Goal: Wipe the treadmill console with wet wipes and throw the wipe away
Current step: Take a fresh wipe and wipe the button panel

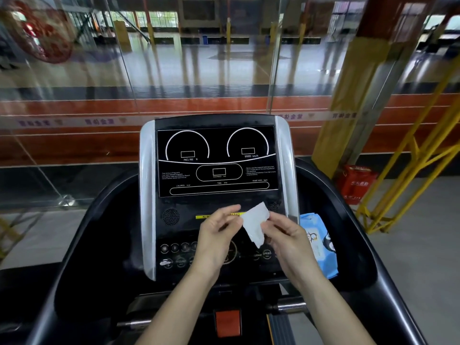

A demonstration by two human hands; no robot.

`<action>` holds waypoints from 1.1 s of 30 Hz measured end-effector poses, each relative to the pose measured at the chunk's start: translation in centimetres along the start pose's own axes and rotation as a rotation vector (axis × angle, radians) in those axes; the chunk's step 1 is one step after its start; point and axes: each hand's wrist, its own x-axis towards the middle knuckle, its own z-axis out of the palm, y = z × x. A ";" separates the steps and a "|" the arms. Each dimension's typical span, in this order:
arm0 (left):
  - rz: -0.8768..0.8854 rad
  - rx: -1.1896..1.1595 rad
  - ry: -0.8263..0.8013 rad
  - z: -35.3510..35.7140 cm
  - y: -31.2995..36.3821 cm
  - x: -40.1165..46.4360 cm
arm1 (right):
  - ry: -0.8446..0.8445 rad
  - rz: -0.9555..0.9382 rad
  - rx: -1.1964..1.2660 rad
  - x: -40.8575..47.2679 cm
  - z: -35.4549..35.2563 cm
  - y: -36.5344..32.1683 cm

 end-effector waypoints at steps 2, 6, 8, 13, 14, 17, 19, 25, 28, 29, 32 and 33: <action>0.001 -0.013 -0.020 -0.5 0.0 0.1 | 0.009 -0.036 -0.044 -0.4 0.2 -0.1; 0.002 -0.057 -0.015 -1.0 0.1 0.0 | -0.064 -0.166 -0.201 -1.6 0.3 -0.9; -0.004 -0.057 -0.006 -1.1 0.0 0.1 | -0.072 -0.230 -0.277 -1.6 0.3 -0.9; 0.006 -0.070 0.009 -1.3 -0.2 0.6 | -0.096 -0.268 -0.347 -1.4 0.1 -0.8; 0.007 -0.060 0.006 -1.3 -0.2 0.6 | -0.094 -0.300 -0.388 -1.3 -0.1 -0.8; -0.004 -0.056 0.001 -1.3 0.1 0.6 | -0.065 -0.360 -0.434 -1.0 -0.3 -0.6; -0.009 -0.063 0.011 -1.2 0.1 0.6 | -0.024 -0.372 -0.431 -1.0 -0.3 -0.8; -0.023 -0.019 -0.016 -0.7 0.0 0.7 | 0.008 -0.377 -0.387 -1.2 0.1 -2.0; -0.021 0.009 -0.038 -0.5 -0.1 0.6 | 0.019 -0.326 -0.309 -1.1 0.3 -2.7; -0.026 0.013 -0.042 -0.4 -0.1 0.6 | 0.030 -0.316 -0.302 -1.0 0.3 -2.7; -0.020 0.036 -0.084 -0.5 -0.2 0.5 | 0.044 -0.294 -0.272 -0.6 0.0 -2.5; -0.012 0.039 -0.106 -0.4 -0.2 0.4 | 0.058 -0.285 -0.253 -0.5 -0.1 -2.4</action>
